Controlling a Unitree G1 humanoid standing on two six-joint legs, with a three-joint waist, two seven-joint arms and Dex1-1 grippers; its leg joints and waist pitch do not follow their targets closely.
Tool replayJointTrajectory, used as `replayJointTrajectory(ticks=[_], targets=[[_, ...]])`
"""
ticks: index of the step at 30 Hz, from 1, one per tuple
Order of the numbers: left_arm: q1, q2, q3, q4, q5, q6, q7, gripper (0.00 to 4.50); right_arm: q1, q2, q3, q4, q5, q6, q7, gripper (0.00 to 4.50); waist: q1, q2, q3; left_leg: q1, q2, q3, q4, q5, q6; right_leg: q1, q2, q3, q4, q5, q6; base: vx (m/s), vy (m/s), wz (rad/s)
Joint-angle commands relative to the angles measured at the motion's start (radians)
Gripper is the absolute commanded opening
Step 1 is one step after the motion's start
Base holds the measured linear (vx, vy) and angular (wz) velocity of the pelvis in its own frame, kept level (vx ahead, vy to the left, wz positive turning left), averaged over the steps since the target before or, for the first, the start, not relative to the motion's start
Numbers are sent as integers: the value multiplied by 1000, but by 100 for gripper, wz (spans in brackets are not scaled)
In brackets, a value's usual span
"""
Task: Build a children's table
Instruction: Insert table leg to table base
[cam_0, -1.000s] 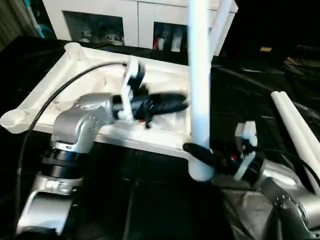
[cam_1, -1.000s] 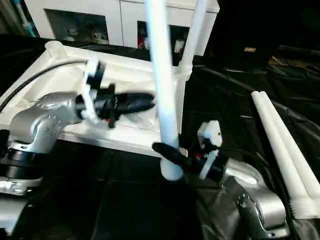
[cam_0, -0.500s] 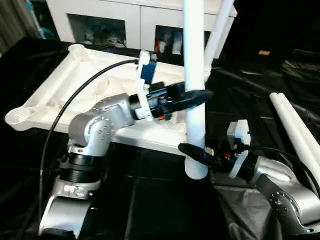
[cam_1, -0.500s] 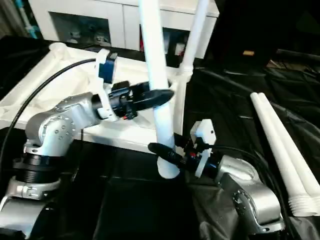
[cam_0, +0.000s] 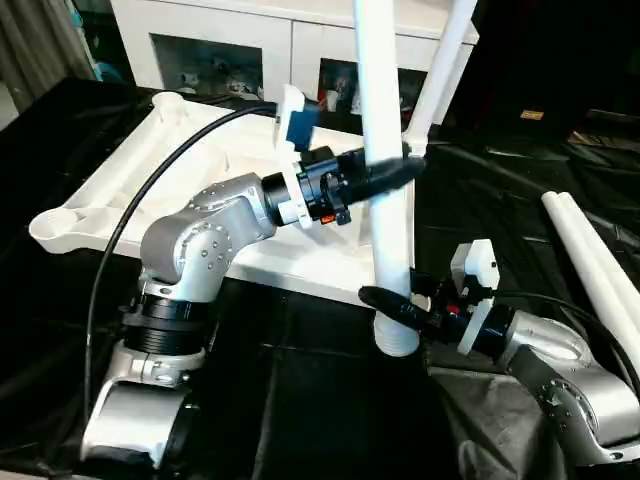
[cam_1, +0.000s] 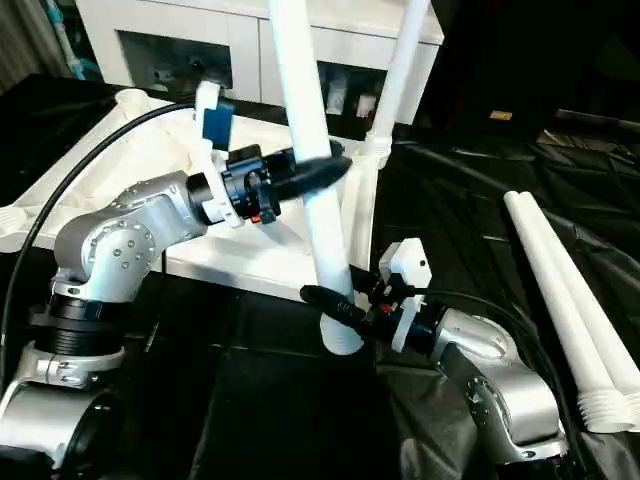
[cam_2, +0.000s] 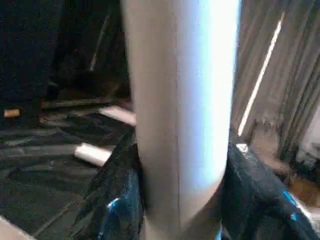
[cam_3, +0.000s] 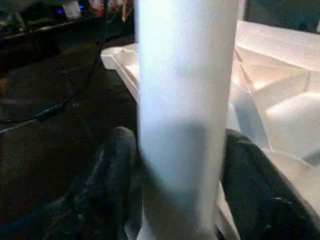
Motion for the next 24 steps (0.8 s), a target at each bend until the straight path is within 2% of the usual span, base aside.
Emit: replayJointTrajectory(ticks=[1,2,5,7,9,12,13,14,24], targets=[[-27,3,-25,-15,28,-19,-9,173,-9,-13,-6,-17,10,17,6,295,3,1,-97,23,51,-26,-69,-148,31,49,-60,31,-70,-156,-223,0,0,0],[-33,9,-44,-17,39,-25,-16,173,-10,-17,0,-20,-4,23,-4,295,4,-2,-97,24,52,-26,-69,-153,24,49,-61,30,-72,-167,-221,0,0,0],[-45,16,-66,-21,44,-27,-32,170,-17,-23,12,-24,-7,49,-4,324,5,2,-96,23,50,-27,-71,-158,17,48,-60,30,-72,-166,-221,0,0,0],[-48,19,-72,-23,42,-26,-38,170,-18,-26,17,-26,-10,59,1,327,5,3,-95,25,50,-27,-71,-163,15,47,-60,30,-72,-166,-223,0,0,0],[-53,25,-81,-23,45,-28,-51,170,-20,-33,24,-27,-9,76,3,327,6,-1,-92,23,49,-27,-71,-173,12,48,-61,31,-74,-183,-221,0,0,0],[-57,35,-93,-26,47,-28,-71,170,-17,-44,33,-36,1,98,18,327,7,2,-93,24,50,-28,-71,-172,10,47,-60,31,-74,-190,-215,0,0,0],[-60,38,-95,-28,45,-27,-78,170,-14,-54,41,-41,1,117,24,327,7,6,-92,24,49,-29,-71,-171,9,47,-61,31,-73,-186,-215,0,0,0],[-62,39,-96,-29,42,-26,-81,170,-13,-58,45,-42,-2,122,27,327,5,5,-94,23,49,-28,-71,-170,9,49,-60,31,-73,-174,-218,0,0,0],[-65,49,-124,-43,34,-25,-124,170,-30,-53,49,-18,-14,121,20,327,7,1,-98,22,50,-27,-68,-151,14,51,-62,30,-68,-153,-233,0,0,0]])
